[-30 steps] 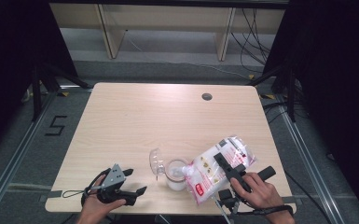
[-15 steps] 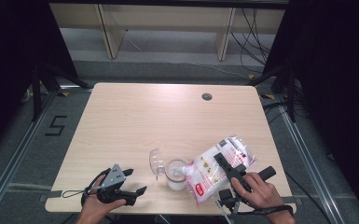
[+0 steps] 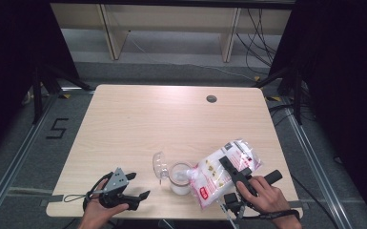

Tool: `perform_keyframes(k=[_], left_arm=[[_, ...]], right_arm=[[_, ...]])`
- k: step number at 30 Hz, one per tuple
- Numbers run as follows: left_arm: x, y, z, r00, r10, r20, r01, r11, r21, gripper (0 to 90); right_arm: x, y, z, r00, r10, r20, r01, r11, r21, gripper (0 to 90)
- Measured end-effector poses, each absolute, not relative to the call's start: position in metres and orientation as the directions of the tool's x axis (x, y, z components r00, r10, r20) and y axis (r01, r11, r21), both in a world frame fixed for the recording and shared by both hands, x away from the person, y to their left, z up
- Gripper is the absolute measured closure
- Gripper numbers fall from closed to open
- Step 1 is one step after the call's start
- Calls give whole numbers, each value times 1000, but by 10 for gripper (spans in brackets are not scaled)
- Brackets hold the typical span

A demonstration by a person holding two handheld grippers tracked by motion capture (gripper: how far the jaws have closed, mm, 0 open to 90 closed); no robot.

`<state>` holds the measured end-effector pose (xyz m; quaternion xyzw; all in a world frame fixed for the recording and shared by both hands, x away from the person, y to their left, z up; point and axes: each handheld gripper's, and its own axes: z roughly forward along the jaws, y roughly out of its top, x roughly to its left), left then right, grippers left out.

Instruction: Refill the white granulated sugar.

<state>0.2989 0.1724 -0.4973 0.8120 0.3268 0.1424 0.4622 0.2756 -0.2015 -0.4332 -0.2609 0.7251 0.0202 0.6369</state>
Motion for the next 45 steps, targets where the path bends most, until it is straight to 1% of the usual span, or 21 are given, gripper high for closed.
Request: perform_keyframes(k=[1, 2, 5, 20, 22, 26, 30, 34, 37, 39, 45], left_arm=[[299, 172, -497, 746, 662, -70, 399, -360, 843, 191], [299, 172, -497, 746, 662, -71, 399, -359, 843, 191], [299, 173, -497, 751, 656, -67, 397, -369, 841, 192], [299, 172, -498, 744, 664, -72, 402, -359, 842, 191], [299, 172, -498, 747, 661, -75, 402, -359, 842, 191], [299, 172, -498, 745, 663, -74, 401, -357, 844, 191], [299, 172, -498, 746, 661, -74, 401, -358, 843, 191], [299, 172, -498, 745, 663, -74, 401, -357, 844, 191], [299, 172, -498, 746, 662, -73, 401, -359, 843, 191], [299, 172, -498, 746, 662, -72, 401, -360, 843, 191], [299, 172, -498, 748, 659, -75, 402, -361, 841, 192]], right_arm=[[276, -201, -432, -60, -362, -930, -402, 862, -310, 656], [277, -200, -431, -47, -378, -925, -413, 850, -326, 656], [276, -201, -433, -55, -367, -929, -399, 861, -317, 657], [277, -202, -433, -47, -372, -927, -396, 859, -324, 658], [277, -203, -435, -52, -359, -932, -392, 866, -312, 658], [276, -201, -431, -31, -381, -924, -400, 852, -338, 659], [276, -202, -432, -28, -366, -930, -395, 859, -326, 659], [275, -202, -432, -38, -374, -927, -394, 858, -330, 659], [276, -200, -431, -25, -386, -922, -409, 846, -343, 660], [276, -202, -433, -33, -361, -932, -401, 859, -318, 660], [278, -202, -434, -35, -375, -926, -407, 852, -329, 660]])
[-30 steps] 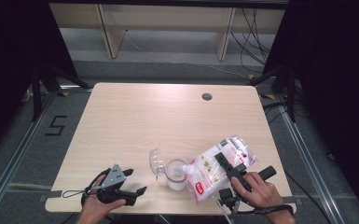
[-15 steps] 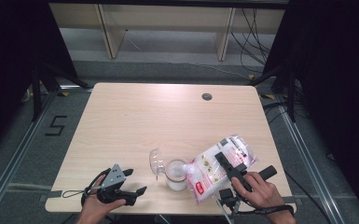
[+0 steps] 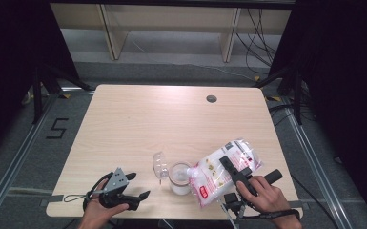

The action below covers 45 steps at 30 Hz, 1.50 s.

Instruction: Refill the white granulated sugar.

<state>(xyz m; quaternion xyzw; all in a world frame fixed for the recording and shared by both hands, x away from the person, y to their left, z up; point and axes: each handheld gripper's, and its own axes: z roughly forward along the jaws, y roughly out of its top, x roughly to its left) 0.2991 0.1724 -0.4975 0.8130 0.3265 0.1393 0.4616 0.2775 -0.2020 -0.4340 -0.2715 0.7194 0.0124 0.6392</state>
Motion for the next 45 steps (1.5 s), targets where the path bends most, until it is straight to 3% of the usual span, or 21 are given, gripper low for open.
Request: perform_keyframes(k=[16, 23, 45], left_arm=[[299, 173, -497, 749, 659, -66, 396, -365, 842, 192], [299, 173, -497, 749, 660, -62, 395, -369, 841, 192], [298, 172, -497, 750, 658, -70, 399, -365, 841, 202]], right_arm=[[281, -202, -443, -66, -391, -918, -385, 859, -338, 674], [284, -201, -448, -56, -440, -896, -386, 837, -387, 679], [291, -206, -459, -118, -414, -903, -386, 856, -342, 687]])
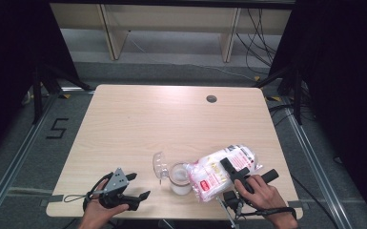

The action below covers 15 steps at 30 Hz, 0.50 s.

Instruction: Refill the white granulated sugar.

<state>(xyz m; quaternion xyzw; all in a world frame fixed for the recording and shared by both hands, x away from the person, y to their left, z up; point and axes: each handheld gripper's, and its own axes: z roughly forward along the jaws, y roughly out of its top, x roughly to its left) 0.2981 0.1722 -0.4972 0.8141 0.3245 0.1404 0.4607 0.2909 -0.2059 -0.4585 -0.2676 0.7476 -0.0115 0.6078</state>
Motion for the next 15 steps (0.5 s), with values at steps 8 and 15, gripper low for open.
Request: perform_keyframes(k=[8, 15], left_arm=[[298, 171, -498, 747, 660, -81, 402, -351, 846, 202], [298, 171, -498, 748, 659, -80, 401, -352, 845, 206]], right_arm=[[292, -207, -462, -134, -394, -909, -388, 865, -318, 696], [293, -210, -453, -49, -409, -911, -425, 834, -351, 712]])
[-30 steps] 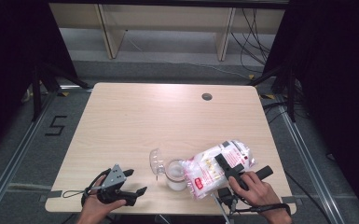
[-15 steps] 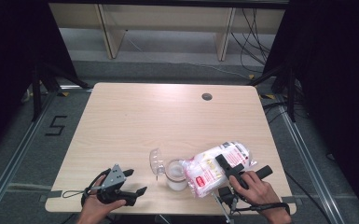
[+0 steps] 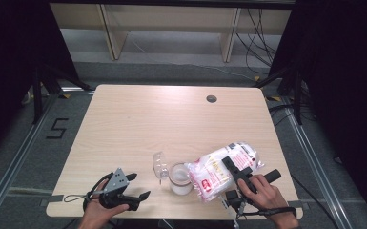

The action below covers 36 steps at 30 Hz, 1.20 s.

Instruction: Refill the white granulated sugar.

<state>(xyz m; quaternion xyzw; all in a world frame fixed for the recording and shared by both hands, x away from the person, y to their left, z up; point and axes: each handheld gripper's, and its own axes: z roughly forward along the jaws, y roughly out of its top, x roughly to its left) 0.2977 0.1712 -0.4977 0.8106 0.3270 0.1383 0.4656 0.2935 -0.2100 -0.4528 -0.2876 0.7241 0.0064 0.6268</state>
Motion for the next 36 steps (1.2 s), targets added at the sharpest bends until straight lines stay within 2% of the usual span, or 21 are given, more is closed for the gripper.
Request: perform_keyframes(k=[1, 2, 6, 10, 17, 19, 20, 21, 23, 25, 26, 29, 30, 31, 32, 33, 34, 36], left_arm=[[298, 171, -498, 747, 659, -81, 402, -352, 845, 208], [298, 172, -497, 749, 658, -76, 400, -359, 843, 208], [298, 172, -497, 754, 653, -65, 394, -370, 841, 209], [299, 174, -497, 752, 657, -55, 395, -383, 835, 209], [298, 172, -497, 751, 656, -71, 396, -362, 844, 209], [298, 172, -497, 751, 656, -72, 397, -362, 843, 210], [298, 172, -497, 751, 656, -73, 396, -360, 845, 210], [298, 172, -497, 751, 657, -71, 397, -362, 844, 210], [298, 172, -497, 751, 656, -72, 397, -362, 843, 209], [298, 172, -497, 752, 655, -68, 394, -365, 843, 209], [298, 172, -497, 753, 655, -68, 394, -365, 844, 209], [298, 172, -497, 751, 656, -72, 396, -360, 845, 210], [298, 172, -497, 751, 657, -73, 396, -358, 846, 210], [298, 172, -497, 751, 656, -72, 395, -359, 846, 209], [298, 172, -497, 751, 656, -72, 395, -359, 846, 209], [298, 172, -497, 751, 656, -72, 397, -363, 843, 210], [298, 172, -497, 751, 656, -69, 395, -364, 843, 210], [298, 171, -498, 750, 656, -77, 395, -353, 848, 210]], right_arm=[[293, -211, -452, -41, -400, -915, -416, 840, -348, 713], [292, -215, -454, -50, -338, -940, -398, 870, -292, 713], [292, -216, -450, -41, -290, -956, -411, 877, -248, 714], [292, -217, -451, -120, -248, -961, -399, 899, -182, 715], [292, -216, -445, -194, -127, -973, -418, 908, -35, 717], [293, -216, -442, -207, -121, -971, -427, 904, -22, 717], [292, -217, -445, -236, -84, -968, -412, 911, 22, 718], [293, -216, -442, -219, -106, -970, -432, 902, -1, 718], [294, -216, -446, -251, -71, -965, -413, 910, 41, 719], [294, -215, -443, -245, -84, -966, -424, 905, 29, 719], [294, -216, -446, -277, -42, -960, -413, 907, 80, 719], [296, -215, -445, -285, -48, -957, -424, 902, 81, 720], [296, -216, -449, -329, 9, -944, -401, 904, 148, 720], [297, -215, -447, -319, -23, -948, -414, 903, 117, 721], [297, -216, -450, -348, 34, -937, -388, 904, 177, 721], [301, -215, -445, -324, -24, -946, -438, 890, 128, 721], [299, -217, -449, -371, 57, -927, -388, 897, 210, 722], [300, -218, -451, -405, 96, -909, -382, 886, 263, 722]])
